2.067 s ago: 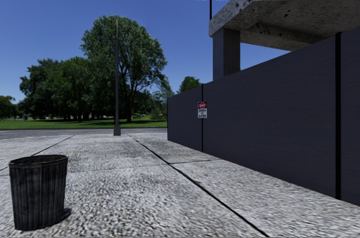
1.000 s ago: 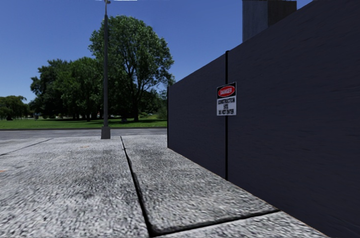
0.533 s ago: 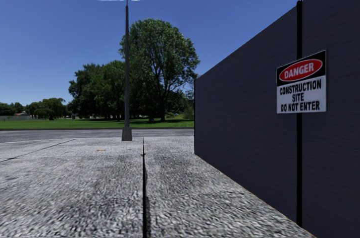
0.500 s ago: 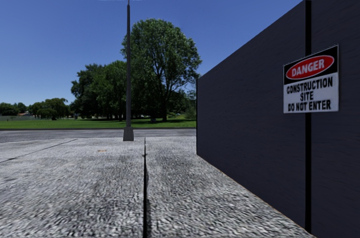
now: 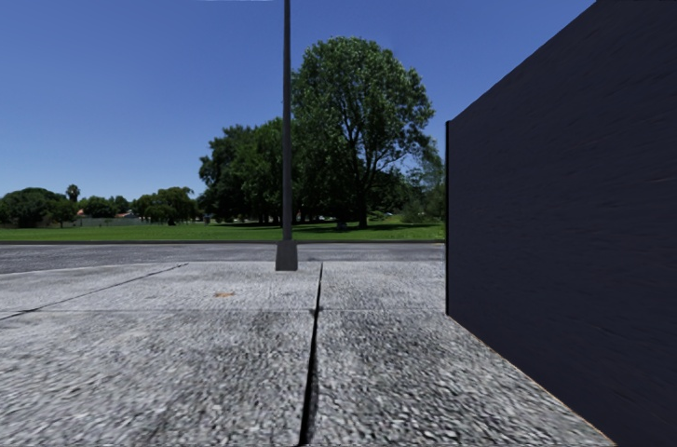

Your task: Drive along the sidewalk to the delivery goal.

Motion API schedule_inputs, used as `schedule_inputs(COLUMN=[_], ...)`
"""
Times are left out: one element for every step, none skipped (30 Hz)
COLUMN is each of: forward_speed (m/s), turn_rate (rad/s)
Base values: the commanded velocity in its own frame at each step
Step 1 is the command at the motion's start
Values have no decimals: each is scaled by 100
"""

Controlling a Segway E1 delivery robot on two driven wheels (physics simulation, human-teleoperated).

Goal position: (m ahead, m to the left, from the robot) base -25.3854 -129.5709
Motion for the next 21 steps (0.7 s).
schedule_inputs(forward_speed=[200, 200, 200, 200, 200, 200, 200, 200, 200, 200, 200, 200, 200, 200, 200, 200, 200, 200, 200, 200, 200], turn_rate=[36, 36, 36, 24, 0, 0, 0, 0, 0, 0, 0, 0, 0, 0, 0, 0, 0, 0, 0, 0, 0])
